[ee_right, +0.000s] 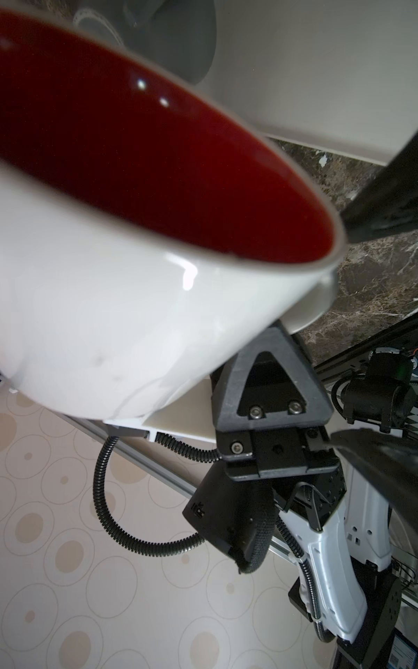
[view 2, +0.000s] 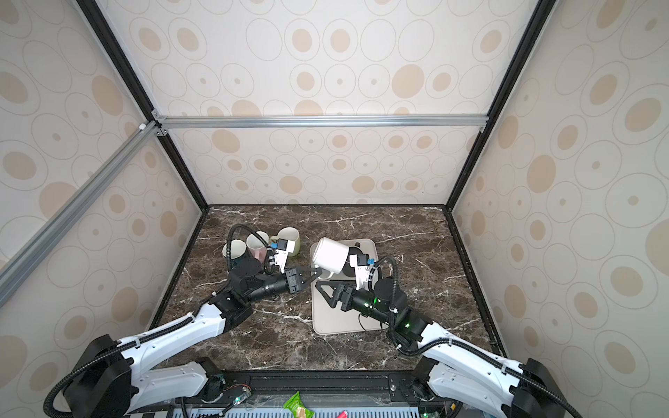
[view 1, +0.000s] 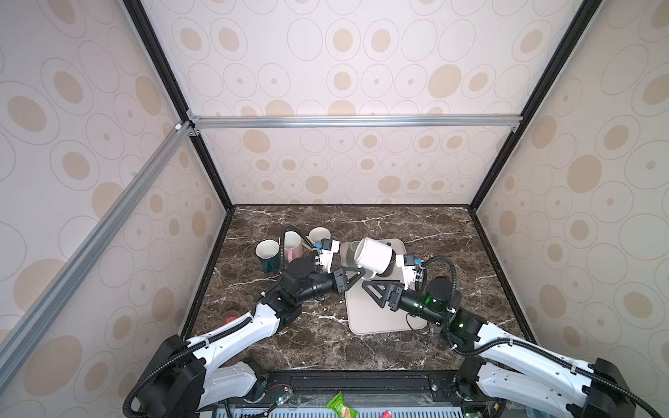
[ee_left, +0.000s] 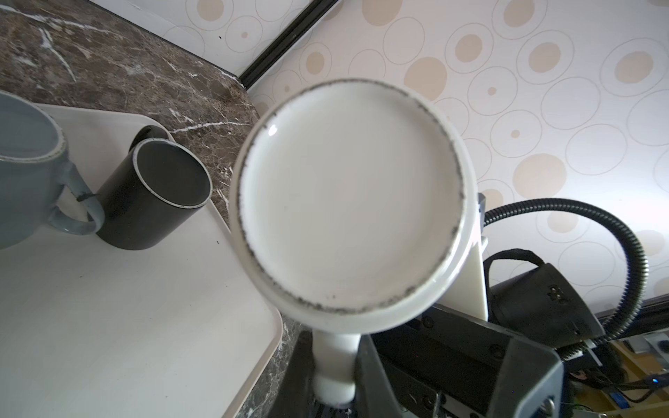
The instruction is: Turn the mug right side up
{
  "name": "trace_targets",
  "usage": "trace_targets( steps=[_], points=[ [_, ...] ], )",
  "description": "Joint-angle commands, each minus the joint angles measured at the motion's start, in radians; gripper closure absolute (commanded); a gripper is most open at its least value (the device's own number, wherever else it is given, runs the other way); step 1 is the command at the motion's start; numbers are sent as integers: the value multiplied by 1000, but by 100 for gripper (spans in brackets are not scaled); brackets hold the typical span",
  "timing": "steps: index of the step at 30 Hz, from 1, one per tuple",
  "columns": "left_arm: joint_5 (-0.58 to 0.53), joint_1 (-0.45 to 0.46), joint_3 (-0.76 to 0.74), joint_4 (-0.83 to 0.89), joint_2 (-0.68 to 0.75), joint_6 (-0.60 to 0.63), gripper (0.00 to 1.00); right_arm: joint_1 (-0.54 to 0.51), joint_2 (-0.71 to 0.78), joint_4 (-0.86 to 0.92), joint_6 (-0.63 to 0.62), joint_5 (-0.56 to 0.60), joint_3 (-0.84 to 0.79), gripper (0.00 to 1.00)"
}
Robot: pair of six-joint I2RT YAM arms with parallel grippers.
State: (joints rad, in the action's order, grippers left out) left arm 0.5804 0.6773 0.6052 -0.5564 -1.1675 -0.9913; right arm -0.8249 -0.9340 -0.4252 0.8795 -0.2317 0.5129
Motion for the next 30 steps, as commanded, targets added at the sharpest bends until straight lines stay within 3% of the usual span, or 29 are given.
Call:
trace_targets(
  steps=[1,7,11,19,30],
  points=[
    [51,-10,7,-195,40,-62,100,-3,-19,-57,-31,0,39,18],
    [50,-12,-22,-207,53,-71,100,-3,-59,-87,-50,7,59,25],
    [53,-13,-32,-215,53,-79,100,-4,-87,-119,-58,-1,64,44],
    [41,-12,-67,-195,57,-63,100,-4,-91,-199,-63,-5,54,44],
    [54,-13,-93,-208,53,-74,100,-3,-84,-235,-73,22,38,62]
  ],
)
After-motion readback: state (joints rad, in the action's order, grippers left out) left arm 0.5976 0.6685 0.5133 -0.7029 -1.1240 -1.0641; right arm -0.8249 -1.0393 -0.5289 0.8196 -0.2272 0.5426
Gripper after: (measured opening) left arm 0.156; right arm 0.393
